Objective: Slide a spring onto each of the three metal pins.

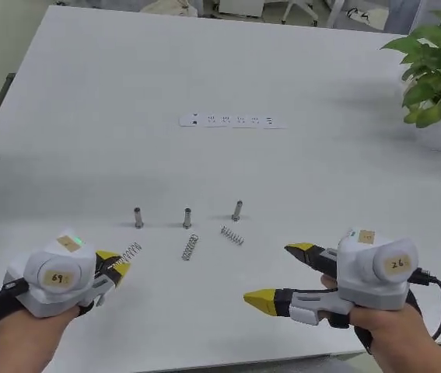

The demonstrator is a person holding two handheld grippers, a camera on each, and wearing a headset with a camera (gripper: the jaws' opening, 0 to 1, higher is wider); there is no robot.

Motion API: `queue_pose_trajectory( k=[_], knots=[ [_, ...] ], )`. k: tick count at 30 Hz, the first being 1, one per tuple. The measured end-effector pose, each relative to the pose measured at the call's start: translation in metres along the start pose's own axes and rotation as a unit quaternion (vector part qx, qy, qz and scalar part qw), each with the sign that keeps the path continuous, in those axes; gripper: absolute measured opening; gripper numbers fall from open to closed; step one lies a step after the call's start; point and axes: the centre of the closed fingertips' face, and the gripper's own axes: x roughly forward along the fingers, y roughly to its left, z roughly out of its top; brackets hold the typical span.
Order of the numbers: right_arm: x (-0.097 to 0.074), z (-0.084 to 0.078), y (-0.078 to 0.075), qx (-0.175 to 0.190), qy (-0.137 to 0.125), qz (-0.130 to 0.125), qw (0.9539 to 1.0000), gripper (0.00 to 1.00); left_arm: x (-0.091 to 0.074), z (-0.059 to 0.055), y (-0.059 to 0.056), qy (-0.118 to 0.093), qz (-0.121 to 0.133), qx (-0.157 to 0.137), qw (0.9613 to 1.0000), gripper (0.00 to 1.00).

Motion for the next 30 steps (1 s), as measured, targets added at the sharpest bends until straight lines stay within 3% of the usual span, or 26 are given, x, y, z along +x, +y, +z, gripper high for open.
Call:
queue_pose_trajectory(
  k=[13,21,30],
  knots=[
    [0.013,0.008,0.010,-0.009,0.000,0.019,0.9998,0.71,-0.005,0.013,-0.019,-0.012,-0.019,0.025,0.9994,0.03],
    [0.021,0.012,0.014,-0.015,0.001,0.033,0.9993,0.68,-0.005,0.021,-0.037,-0.017,-0.037,0.047,0.9981,0.03],
    [0.032,0.016,0.026,-0.018,-0.002,0.067,0.9976,0.54,-0.002,0.032,-0.058,-0.024,-0.059,0.072,0.9954,0.03]
  ],
)
